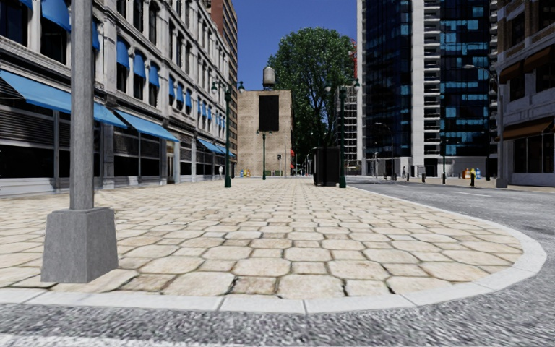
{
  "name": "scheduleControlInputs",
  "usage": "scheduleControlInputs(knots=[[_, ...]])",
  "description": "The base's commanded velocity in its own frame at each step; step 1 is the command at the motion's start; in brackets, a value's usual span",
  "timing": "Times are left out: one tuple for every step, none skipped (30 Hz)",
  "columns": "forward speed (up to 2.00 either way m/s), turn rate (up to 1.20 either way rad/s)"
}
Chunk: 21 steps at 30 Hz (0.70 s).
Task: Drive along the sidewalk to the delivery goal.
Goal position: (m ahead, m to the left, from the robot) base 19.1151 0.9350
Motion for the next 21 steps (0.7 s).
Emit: scheduleControlInputs(knots=[[2.00, 0.00], [2.00, 0.00], [2.00, 0.00], [2.00, 0.00], [2.00, 0.00], [2.00, 0.00], [2.00, 0.00], [2.00, 0.00], [2.00, 0.00], [2.00, 0.00], [2.00, 0.00], [2.00, 0.00], [2.00, 0.00], [2.00, 0.00], [2.00, 0.00], [2.00, 0.00], [2.00, 0.00], [2.00, 0.00], [2.00, 0.00], [2.00, 0.00], [2.00, 0.00]])
